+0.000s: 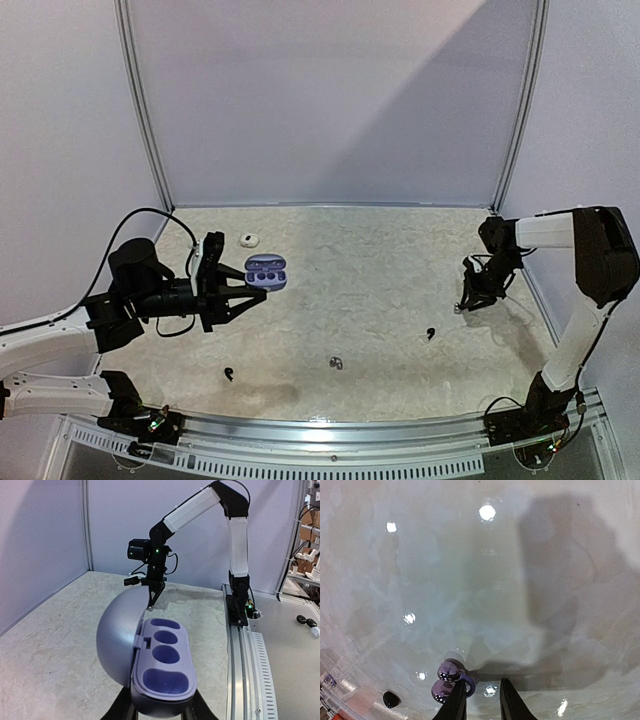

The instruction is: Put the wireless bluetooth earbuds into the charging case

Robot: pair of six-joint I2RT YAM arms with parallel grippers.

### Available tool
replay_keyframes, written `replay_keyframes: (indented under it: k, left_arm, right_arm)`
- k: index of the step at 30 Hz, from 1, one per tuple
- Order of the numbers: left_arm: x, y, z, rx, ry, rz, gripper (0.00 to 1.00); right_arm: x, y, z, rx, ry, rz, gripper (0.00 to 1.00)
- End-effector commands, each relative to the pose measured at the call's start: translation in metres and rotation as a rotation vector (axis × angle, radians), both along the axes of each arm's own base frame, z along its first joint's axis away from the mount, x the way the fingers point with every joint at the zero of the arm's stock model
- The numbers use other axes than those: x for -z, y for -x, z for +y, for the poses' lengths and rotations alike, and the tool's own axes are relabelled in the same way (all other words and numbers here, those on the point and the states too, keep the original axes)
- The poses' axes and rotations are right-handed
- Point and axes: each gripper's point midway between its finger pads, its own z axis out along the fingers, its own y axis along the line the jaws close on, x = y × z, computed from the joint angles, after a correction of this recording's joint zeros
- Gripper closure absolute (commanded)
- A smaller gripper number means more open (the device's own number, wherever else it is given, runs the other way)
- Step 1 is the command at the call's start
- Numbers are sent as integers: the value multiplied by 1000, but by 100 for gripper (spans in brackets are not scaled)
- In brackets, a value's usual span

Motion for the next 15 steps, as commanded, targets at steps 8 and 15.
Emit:
replay_keyframes:
  k: [8,15]
  left_arm:
    - [2,-3,3,-11,-15,-28,100]
    - [4,-2,4,-12,-23,-26,100]
  right_arm:
    - [-3,1,21,25,-104,-24,76]
    - [0,0,30,29,-135,-19,80]
